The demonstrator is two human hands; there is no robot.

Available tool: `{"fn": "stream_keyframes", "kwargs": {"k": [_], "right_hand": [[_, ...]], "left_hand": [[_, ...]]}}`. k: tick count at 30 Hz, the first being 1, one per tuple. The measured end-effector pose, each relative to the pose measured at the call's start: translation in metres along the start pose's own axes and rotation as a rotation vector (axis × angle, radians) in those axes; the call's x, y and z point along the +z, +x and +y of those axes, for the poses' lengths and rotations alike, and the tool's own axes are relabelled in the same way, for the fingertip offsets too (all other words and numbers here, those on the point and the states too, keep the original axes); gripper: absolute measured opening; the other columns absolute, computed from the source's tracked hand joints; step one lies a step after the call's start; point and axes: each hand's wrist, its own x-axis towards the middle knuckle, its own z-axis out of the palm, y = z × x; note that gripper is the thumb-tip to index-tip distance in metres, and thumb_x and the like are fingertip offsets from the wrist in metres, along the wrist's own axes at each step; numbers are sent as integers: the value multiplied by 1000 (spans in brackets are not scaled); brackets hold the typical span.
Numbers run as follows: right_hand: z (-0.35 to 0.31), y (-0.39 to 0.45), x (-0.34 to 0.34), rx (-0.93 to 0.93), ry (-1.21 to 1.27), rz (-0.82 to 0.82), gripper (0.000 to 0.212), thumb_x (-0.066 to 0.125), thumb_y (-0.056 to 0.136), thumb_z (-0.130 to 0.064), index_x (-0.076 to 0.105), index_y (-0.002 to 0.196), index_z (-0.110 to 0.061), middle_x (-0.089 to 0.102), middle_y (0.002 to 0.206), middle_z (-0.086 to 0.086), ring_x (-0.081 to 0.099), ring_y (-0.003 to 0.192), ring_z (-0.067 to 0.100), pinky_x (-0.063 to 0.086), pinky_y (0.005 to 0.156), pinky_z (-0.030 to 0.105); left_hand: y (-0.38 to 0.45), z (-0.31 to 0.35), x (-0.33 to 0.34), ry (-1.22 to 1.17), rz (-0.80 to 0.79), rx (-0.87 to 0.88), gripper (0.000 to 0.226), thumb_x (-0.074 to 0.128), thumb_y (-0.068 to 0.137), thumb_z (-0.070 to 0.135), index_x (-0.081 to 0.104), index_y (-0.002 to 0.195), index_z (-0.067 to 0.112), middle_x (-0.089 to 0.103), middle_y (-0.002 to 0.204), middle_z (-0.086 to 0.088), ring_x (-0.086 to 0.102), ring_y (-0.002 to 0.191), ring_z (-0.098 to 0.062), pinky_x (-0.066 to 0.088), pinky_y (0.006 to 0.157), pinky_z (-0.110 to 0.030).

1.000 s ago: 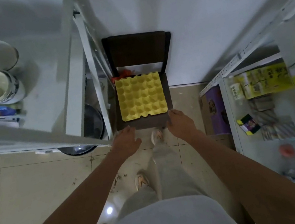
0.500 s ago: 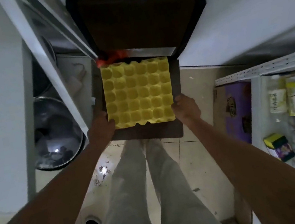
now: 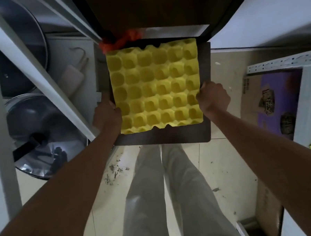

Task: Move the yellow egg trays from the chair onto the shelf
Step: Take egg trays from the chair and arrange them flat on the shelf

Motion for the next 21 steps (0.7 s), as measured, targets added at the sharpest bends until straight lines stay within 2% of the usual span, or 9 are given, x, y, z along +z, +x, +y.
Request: {"fn": "stream_keyframes", "kwargs": {"k": [3, 6, 11, 15, 19, 21], "right_hand": [[0, 3, 2, -16, -14, 21, 15, 53, 83, -20, 67, 87, -18, 68, 88, 9, 69, 82, 38, 44, 62, 34], [-1, 4, 0, -16, -26, -6, 14, 57, 82, -22, 68, 89, -18, 65, 86, 8, 69, 83, 38, 44, 63, 34], [1, 3, -8, -32, 17, -54, 4, 65, 82, -26, 65, 83, -22, 43, 70, -2, 67, 84, 36, 41, 64, 33], [3, 1, -12, -27, 56, -67, 6, 65, 81, -25, 67, 84, -20, 57, 80, 3, 67, 85, 35, 43, 65, 32], [6, -5, -18, -20, 124, -72, 9, 65, 85, -25, 70, 90, -21, 68, 90, 5, 67, 86, 33, 44, 66, 31], [9, -10, -22, -21, 139, -84, 10, 67, 88, -31, 70, 92, -22, 69, 94, 5, 67, 89, 31, 45, 67, 32]], "left_hand": [[6, -2, 2, 102, 38, 48, 30, 42, 102, 22, 61, 123, 14, 68, 116, -17, 65, 108, -40, 47, 76, -40], [9, -4, 2, 143, 44, 100, 31, 44, 100, 20, 55, 129, 18, 68, 112, -17, 66, 103, -40, 47, 72, -39], [9, -2, -1, 149, 43, 124, 31, 47, 95, 19, 53, 126, 18, 67, 110, -19, 65, 102, -42, 43, 72, -40], [6, -2, -5, 128, 57, 140, 23, 47, 94, 15, 56, 115, 13, 67, 106, -20, 65, 99, -42, 42, 71, -38], [-4, -1, -13, 81, 97, 148, 21, 45, 97, 9, 61, 110, 7, 69, 102, -21, 66, 97, -41, 56, 78, -46], [-10, 0, -18, 70, 115, 153, 21, 46, 97, 8, 63, 109, 8, 70, 101, -20, 66, 96, -41, 58, 77, -48]]}}
